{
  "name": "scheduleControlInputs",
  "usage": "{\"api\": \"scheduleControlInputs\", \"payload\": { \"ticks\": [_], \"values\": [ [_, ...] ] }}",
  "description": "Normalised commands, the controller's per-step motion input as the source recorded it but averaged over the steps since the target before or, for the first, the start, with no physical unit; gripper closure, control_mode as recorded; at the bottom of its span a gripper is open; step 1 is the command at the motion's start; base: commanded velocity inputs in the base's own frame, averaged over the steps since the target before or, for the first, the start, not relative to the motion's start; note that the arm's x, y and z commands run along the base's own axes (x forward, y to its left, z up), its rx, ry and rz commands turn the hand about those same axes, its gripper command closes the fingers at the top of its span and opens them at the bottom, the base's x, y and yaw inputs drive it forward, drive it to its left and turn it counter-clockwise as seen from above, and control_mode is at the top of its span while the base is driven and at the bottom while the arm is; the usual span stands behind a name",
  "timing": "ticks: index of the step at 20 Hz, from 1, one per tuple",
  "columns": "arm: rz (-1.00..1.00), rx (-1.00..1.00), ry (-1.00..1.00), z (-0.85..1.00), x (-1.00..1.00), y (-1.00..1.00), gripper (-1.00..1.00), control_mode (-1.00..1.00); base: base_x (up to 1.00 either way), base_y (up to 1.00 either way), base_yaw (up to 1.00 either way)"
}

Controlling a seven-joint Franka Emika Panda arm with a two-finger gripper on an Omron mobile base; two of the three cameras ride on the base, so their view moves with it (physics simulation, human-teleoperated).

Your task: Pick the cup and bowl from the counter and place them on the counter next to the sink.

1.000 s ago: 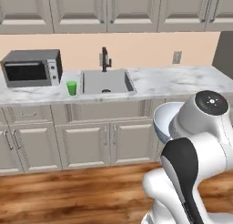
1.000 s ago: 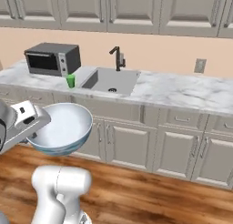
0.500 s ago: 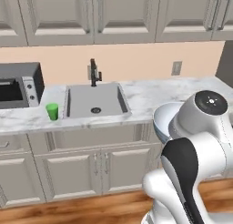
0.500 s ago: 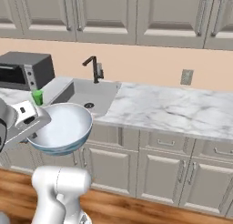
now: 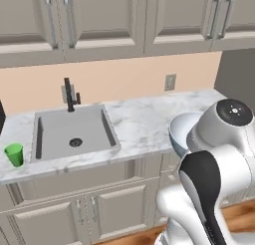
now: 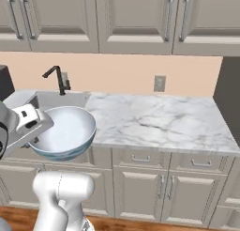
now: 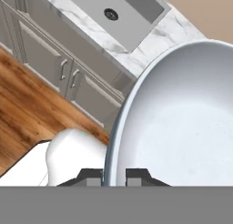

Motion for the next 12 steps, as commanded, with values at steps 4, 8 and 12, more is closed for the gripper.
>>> {"api": "scheduleControlInputs", "payload": {
  "ticks": [4, 8, 12],
  "values": [
    [0.00, 0.00, 0.00, 0.00, 0.00, 0.00, 1.00, 1.00, 0.73, 0.00, 0.00],
    [0.00, 0.00, 0.00, 0.00, 0.00, 0.00, 1.00, 1.00, 0.41, -0.01, 0.00],
    [0.00, 0.00, 0.00, 0.00, 0.00, 0.00, 1.00, 1.00, 0.03, 0.00, 0.00]
  ]
}}
